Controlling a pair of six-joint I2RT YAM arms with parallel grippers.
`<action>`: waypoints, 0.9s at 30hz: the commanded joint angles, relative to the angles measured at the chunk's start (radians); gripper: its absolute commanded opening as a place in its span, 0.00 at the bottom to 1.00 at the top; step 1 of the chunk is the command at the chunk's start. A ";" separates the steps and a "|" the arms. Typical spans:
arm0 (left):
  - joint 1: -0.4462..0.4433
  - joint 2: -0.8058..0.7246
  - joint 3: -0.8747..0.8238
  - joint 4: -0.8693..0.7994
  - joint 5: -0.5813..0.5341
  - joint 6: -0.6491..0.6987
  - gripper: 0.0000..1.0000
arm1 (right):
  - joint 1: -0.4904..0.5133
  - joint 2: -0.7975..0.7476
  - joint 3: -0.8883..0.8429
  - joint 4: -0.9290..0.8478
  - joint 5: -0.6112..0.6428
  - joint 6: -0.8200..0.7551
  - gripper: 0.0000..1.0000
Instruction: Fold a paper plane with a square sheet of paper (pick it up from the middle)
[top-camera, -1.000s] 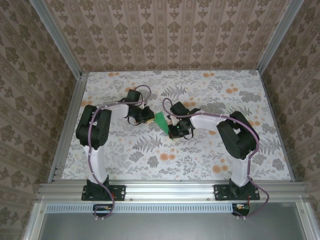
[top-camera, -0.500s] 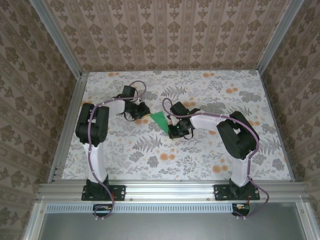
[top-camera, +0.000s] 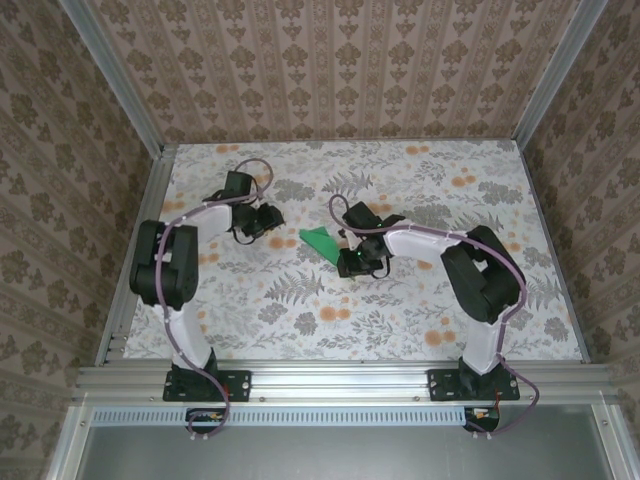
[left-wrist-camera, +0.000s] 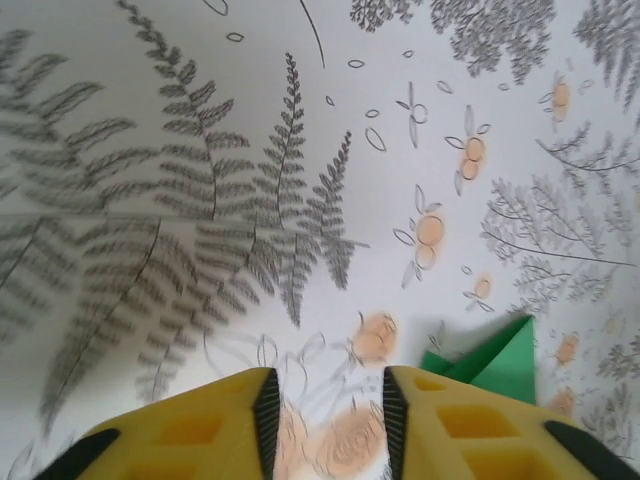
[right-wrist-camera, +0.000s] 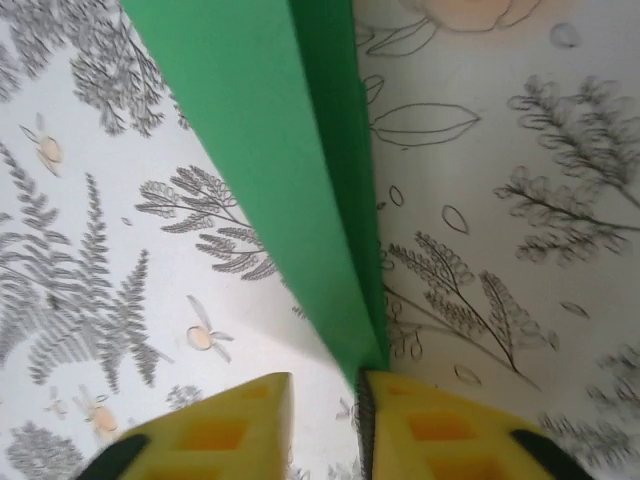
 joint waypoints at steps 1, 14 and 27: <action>-0.039 -0.105 -0.038 -0.062 -0.071 -0.006 0.43 | -0.004 -0.137 0.005 -0.002 0.045 0.029 0.39; -0.352 -0.137 0.062 -0.326 -0.362 -0.052 0.76 | -0.143 -0.483 -0.318 0.269 0.253 0.070 0.69; -0.512 0.119 0.307 -0.414 -0.440 -0.291 0.82 | -0.222 -0.529 -0.456 0.398 0.278 0.113 0.94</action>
